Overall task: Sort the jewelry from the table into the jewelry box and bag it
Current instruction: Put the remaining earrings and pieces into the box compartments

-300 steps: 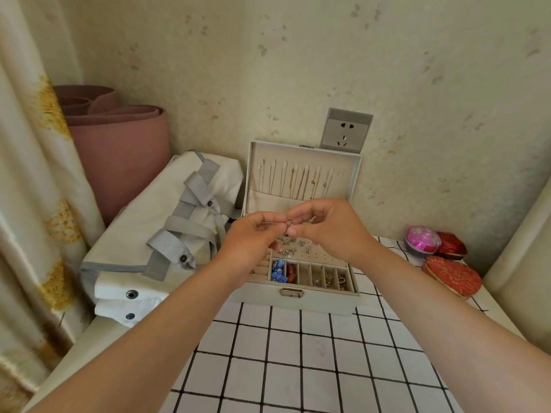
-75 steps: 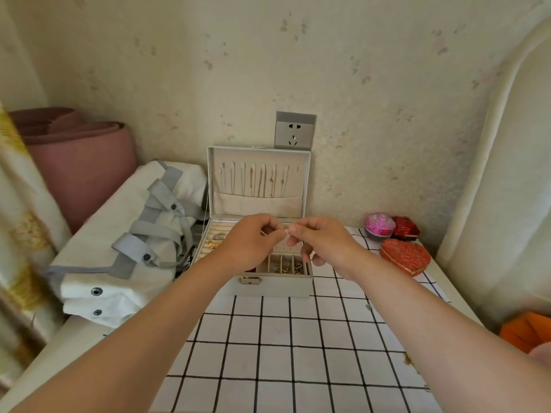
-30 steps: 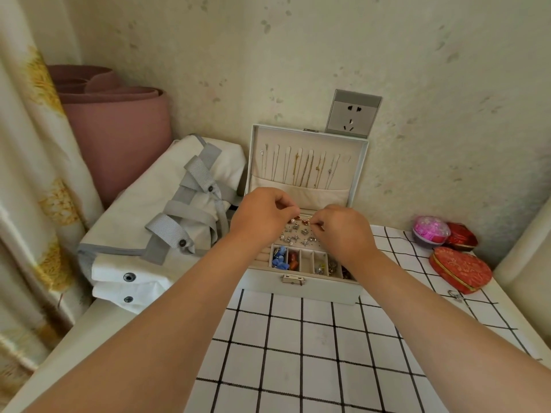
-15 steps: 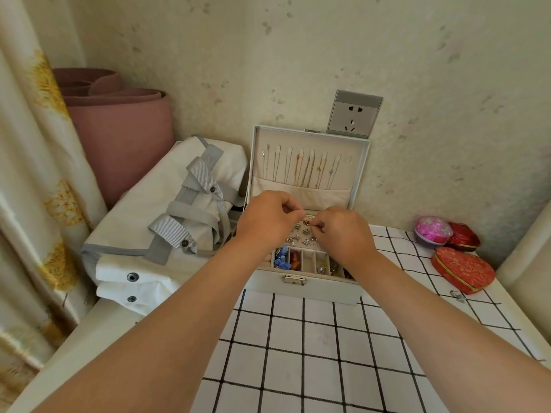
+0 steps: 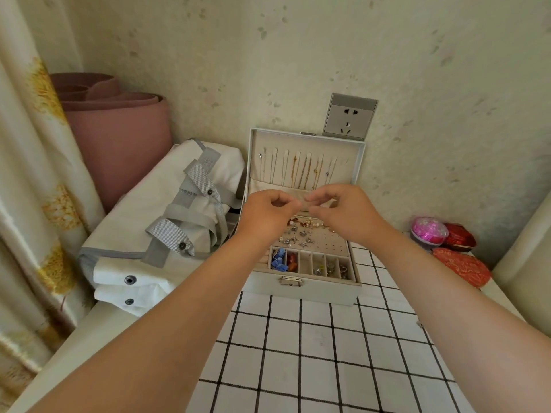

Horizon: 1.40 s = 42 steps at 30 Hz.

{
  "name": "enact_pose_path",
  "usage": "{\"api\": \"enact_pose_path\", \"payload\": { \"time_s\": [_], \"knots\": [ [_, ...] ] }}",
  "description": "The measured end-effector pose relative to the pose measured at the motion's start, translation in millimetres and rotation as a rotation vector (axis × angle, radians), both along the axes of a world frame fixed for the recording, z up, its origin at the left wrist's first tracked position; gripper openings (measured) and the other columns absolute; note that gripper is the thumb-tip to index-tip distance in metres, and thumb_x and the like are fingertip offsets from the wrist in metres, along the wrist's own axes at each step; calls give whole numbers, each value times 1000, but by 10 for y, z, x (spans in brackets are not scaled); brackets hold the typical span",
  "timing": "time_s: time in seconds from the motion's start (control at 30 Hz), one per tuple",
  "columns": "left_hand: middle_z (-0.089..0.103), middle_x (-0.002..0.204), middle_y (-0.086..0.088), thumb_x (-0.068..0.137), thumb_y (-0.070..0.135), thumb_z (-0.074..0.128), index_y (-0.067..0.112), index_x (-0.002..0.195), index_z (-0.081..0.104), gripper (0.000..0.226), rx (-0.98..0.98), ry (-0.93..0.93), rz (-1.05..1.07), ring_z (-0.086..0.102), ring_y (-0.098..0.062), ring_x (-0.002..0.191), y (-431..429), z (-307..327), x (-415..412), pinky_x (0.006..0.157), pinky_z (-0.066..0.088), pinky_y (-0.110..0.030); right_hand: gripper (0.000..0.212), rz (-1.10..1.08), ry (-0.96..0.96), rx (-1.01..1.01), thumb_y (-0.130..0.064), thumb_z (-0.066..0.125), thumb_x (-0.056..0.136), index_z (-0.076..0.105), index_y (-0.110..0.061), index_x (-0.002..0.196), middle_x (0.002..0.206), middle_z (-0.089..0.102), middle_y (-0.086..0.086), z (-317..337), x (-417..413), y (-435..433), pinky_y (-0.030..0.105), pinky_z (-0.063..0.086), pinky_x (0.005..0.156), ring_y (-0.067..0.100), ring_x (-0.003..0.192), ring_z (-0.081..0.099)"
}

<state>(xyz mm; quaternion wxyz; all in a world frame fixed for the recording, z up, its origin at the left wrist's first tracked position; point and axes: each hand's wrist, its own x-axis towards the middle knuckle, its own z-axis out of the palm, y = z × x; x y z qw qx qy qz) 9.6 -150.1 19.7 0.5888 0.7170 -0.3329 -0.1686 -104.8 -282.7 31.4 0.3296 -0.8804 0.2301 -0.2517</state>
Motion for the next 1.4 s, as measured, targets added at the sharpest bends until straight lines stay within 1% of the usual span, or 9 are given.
{"api": "enact_pose_path", "payload": {
  "time_s": [0.13, 0.3, 0.37, 0.53, 0.63, 0.7, 1.0, 1.2, 1.4],
  "knots": [
    [74, 92, 7, 87, 37, 72, 24, 95, 73, 16, 3, 208, 2, 63, -7, 69, 18, 76, -55, 60, 45, -21, 22, 123, -53, 189, -9, 82, 79, 77, -13, 99, 89, 76, 4, 178, -42, 131, 10, 46, 52, -5, 55, 61],
    [74, 91, 11, 87, 42, 70, 25, 99, 74, 21, 15, 271, -12, 65, -5, 74, 24, 79, -94, 66, 44, -24, 17, 78, -146, 200, -9, 82, 79, 78, -9, 95, 76, 75, -2, 144, -37, 152, 13, 48, 52, -2, 49, 59],
    [74, 90, 11, 91, 43, 65, 26, 97, 75, 21, 21, 188, -26, 65, -6, 77, 12, 71, -89, 67, 45, -23, 13, 47, -159, 203, -12, 80, 81, 79, -11, 94, 71, 74, -6, 94, -36, 89, 19, 51, 54, 0, 48, 57],
    [69, 107, 10, 96, 36, 56, 28, 112, 71, 24, 256, -388, -108, 58, -9, 105, 1, -96, -70, 92, 49, -32, 7, -104, 50, -107, -22, 78, 85, 80, -23, 92, 83, 72, -16, -220, -71, -85, 29, 56, 82, -1, 79, 66],
    [63, 122, 3, 96, 31, 54, 26, 124, 66, 31, 376, -697, -197, 46, -19, 121, 1, -212, -72, 102, 42, -38, 10, -121, 193, -251, -23, 74, 86, 80, -29, 92, 87, 75, -12, -374, -68, -70, 34, 57, 81, 8, 84, 67],
    [61, 123, 1, 95, 29, 51, 26, 129, 62, 36, 429, -834, -265, 44, -22, 121, 1, -258, -88, 102, 40, -41, 11, -124, 243, -315, -27, 72, 86, 79, -30, 95, 89, 75, -11, -399, -43, -37, 32, 57, 76, 10, 83, 67],
    [57, 129, 4, 95, 31, 47, 22, 128, 60, 37, 478, -906, -287, 40, -19, 122, -10, -343, -104, 104, 32, -37, 12, -123, 275, -452, -27, 67, 90, 77, -29, 96, 91, 74, -8, -380, -34, 37, 26, 50, 68, 13, 82, 64],
    [57, 126, 5, 94, 31, 49, 21, 124, 63, 35, 450, -898, -280, 39, -18, 121, -4, -375, -69, 104, 34, -36, 13, -11, 258, -366, -19, 69, 85, 79, -27, 86, 87, 72, -9, -347, -97, -31, 38, 57, 73, 12, 80, 65],
    [57, 126, 5, 94, 32, 49, 20, 123, 64, 34, 460, -923, -278, 40, -18, 120, -18, -373, -80, 103, 35, -37, 11, -11, 255, -294, -22, 70, 86, 78, -28, 91, 88, 72, -14, -362, -108, -92, 33, 57, 77, 6, 82, 65]
  ]
}}
